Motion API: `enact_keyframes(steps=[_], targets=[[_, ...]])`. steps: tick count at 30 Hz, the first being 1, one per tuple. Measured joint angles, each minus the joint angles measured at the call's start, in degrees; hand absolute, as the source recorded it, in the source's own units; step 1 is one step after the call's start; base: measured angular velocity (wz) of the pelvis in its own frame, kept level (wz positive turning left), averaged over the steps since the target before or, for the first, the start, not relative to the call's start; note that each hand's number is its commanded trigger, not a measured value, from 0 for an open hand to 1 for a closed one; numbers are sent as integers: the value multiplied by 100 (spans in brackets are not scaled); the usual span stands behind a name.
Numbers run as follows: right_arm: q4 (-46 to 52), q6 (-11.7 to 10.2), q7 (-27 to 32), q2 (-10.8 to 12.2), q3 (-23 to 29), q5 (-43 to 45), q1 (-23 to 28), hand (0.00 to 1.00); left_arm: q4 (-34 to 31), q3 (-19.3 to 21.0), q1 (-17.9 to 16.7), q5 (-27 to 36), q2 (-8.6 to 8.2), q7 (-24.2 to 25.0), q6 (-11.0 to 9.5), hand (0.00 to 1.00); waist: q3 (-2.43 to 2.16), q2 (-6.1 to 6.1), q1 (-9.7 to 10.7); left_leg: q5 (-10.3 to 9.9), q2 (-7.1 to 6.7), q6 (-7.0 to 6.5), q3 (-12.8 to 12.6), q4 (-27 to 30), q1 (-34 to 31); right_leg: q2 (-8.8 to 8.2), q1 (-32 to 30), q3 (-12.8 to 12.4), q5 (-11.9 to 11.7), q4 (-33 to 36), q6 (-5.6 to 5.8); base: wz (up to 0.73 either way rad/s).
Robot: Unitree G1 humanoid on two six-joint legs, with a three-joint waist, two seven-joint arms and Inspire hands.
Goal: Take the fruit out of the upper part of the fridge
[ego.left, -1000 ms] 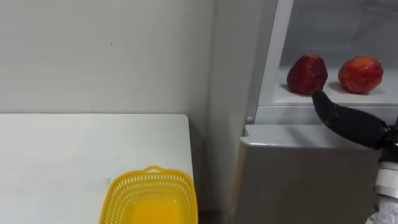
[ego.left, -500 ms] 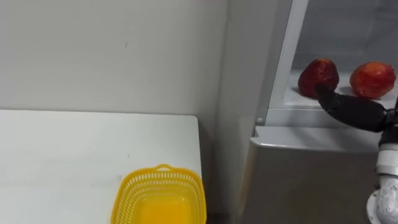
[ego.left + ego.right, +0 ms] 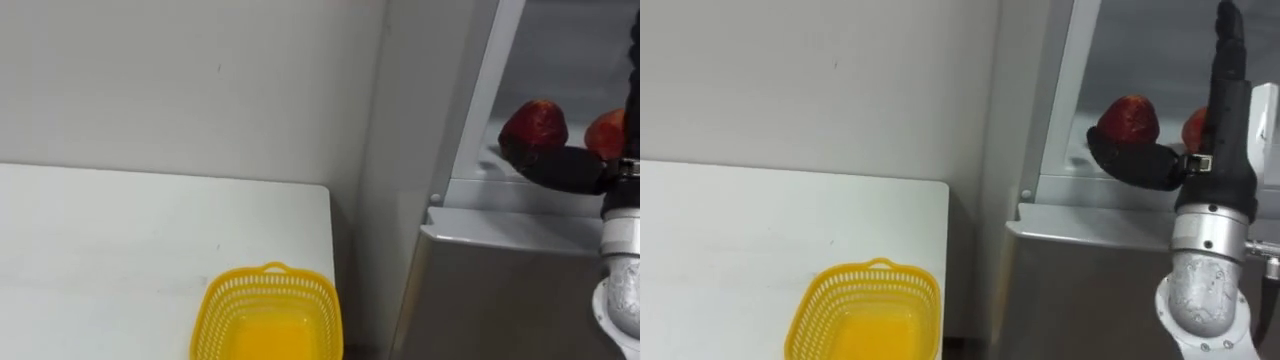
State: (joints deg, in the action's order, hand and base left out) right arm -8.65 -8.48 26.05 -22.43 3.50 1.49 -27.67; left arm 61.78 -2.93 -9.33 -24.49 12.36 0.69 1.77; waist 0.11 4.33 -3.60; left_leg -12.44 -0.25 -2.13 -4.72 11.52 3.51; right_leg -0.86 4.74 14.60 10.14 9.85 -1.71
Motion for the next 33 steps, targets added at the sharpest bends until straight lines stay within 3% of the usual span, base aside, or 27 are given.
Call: enact_keyframes(steps=[4,9,13,20,22,26,30,33], targets=[[-209,53,-183,-15,-1,-228,-180,0,-25,50,-23,-93,-3,25,82,0,10,-17,-3,0,0,0,14,-12,-44,4,-25,-6,0,19,0,0],[-746,107,-178,-243,-4,-564,-506,0,-47,89,-29,-108,-3,111,101,0,-11,26,-18,3,-2,-2,22,10,-92,1,-64,8,-1,22,-2,0],[-1248,114,-315,-282,-5,-636,-668,0,-47,121,-10,-105,-2,112,196,0,-22,80,-8,4,-2,-2,28,30,-78,-6,-52,46,-3,5,-1,1],[-1338,117,-527,-300,-7,-885,-673,0,-50,158,-11,-96,-5,151,304,0,-1,70,3,5,0,-3,32,39,-83,-16,-34,125,-6,-3,-4,0],[-1384,207,-639,-345,-7,-1098,-723,0,-71,166,-21,-98,-4,251,327,0,24,34,10,4,0,-4,34,19,-96,-18,-29,134,-7,1,-4,0],[-1396,311,-828,-445,-10,-1316,-728,0,-227,168,-43,-98,3,360,421,0,27,32,3,4,6,-3,33,-10,-85,-15,-15,137,-6,6,-5,0],[-1599,373,-1036,-454,-12,-1356,-864,0,-316,167,-55,-98,7,397,422,0,16,74,21,4,6,-3,32,12,-80,-14,-2,145,-6,6,-5,0],[-1839,450,-1230,-496,-8,-1512,-995,0,-351,231,-50,-98,24,404,421,0,-21,144,29,3,10,-3,32,9,-90,-13,-9,154,-7,6,-5,0]])
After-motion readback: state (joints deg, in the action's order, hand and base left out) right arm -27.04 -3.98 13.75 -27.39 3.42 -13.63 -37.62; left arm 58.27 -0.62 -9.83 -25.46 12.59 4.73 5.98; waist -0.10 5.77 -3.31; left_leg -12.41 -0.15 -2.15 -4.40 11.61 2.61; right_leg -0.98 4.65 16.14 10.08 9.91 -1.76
